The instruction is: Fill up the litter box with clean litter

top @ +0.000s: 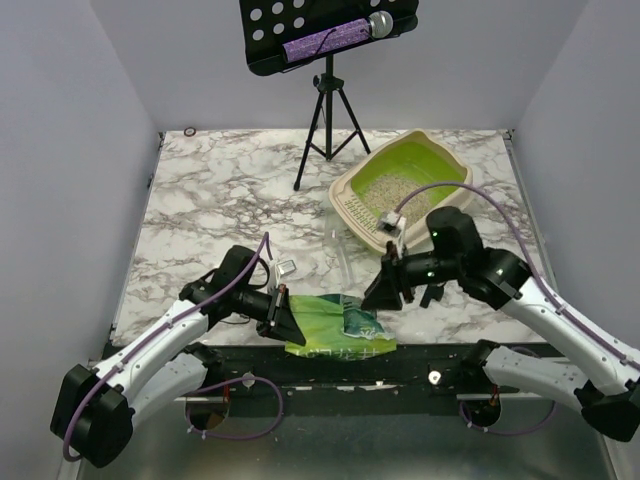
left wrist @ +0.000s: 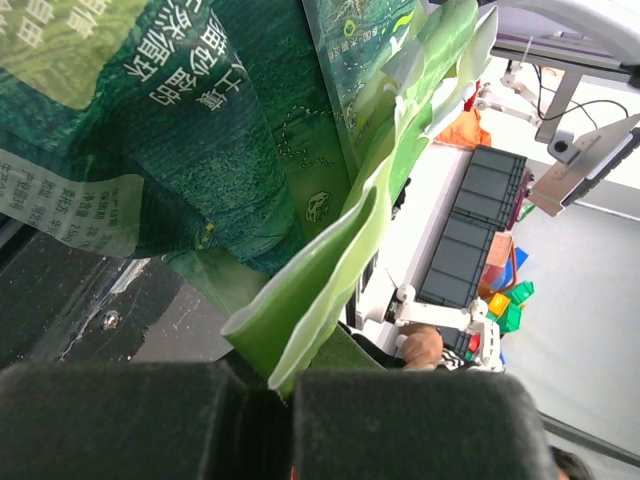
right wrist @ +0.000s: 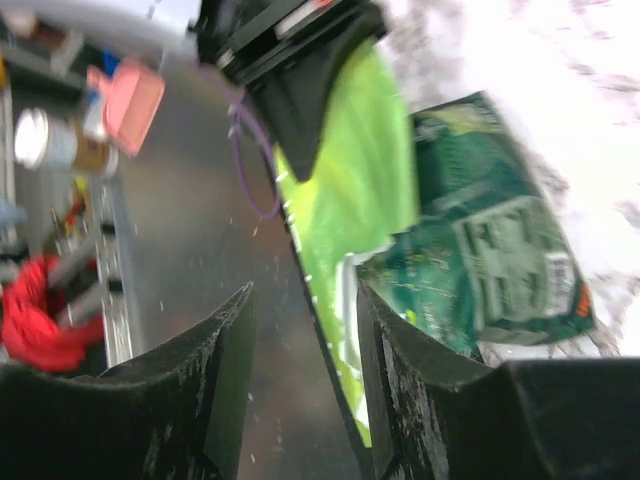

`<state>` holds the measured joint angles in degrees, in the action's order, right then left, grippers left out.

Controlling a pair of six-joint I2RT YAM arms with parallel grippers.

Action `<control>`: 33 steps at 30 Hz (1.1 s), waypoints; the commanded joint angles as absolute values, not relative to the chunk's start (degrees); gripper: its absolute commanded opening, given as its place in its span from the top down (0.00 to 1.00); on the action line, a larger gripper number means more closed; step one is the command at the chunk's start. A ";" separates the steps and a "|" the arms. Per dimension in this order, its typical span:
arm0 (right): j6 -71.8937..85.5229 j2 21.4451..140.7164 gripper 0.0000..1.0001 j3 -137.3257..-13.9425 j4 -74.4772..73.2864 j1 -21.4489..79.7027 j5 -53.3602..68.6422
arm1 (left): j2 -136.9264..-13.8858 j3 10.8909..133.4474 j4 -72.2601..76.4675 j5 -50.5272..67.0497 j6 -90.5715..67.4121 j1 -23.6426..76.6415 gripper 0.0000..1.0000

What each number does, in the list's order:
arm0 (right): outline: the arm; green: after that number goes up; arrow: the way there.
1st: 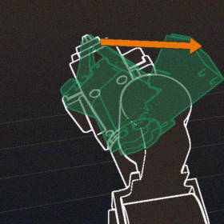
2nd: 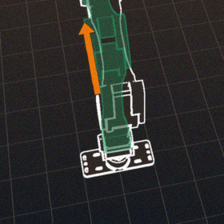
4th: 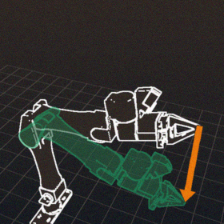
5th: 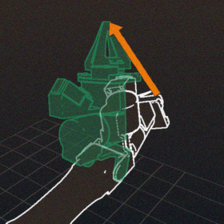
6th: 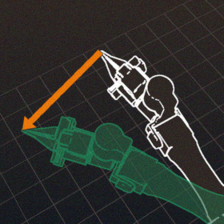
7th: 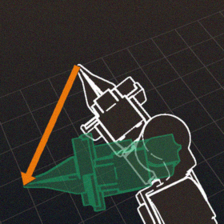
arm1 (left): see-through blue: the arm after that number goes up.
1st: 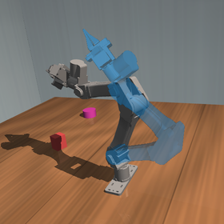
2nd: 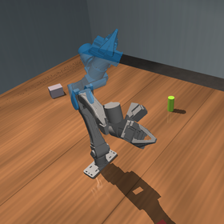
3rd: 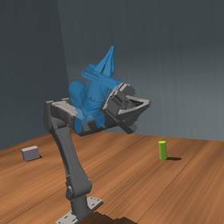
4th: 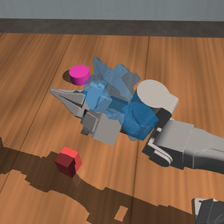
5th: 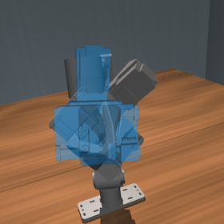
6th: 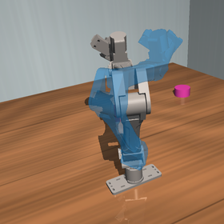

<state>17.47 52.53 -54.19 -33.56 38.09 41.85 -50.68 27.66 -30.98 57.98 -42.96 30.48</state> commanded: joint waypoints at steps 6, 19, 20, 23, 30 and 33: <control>1.68 59.15 0.44 -60.64 -41.39 61.50 26.12 | -51.15 28.48 -30.85 51.15 -43.50 29.88 1.00; -5.53 66.00 0.43 -59.06 -33.93 79.71 4.32 | -50.71 26.37 -28.57 51.59 -45.17 29.71 1.00; -5.97 66.27 0.43 -59.06 -33.40 80.41 3.18 | -50.80 26.37 -28.48 51.68 -45.18 29.62 1.00; -7.03 67.67 0.43 -58.54 -31.82 81.82 2.11 | -50.98 26.19 -28.48 51.85 -44.74 29.44 1.00; -7.21 70.66 0.43 -56.69 -30.59 84.02 -1.56 | -51.77 26.10 -29.27 53.08 -42.89 27.95 1.00; -6.59 70.66 0.43 -54.59 -29.88 84.11 -2.46 | -52.47 26.19 -30.06 53.87 -41.31 27.07 1.00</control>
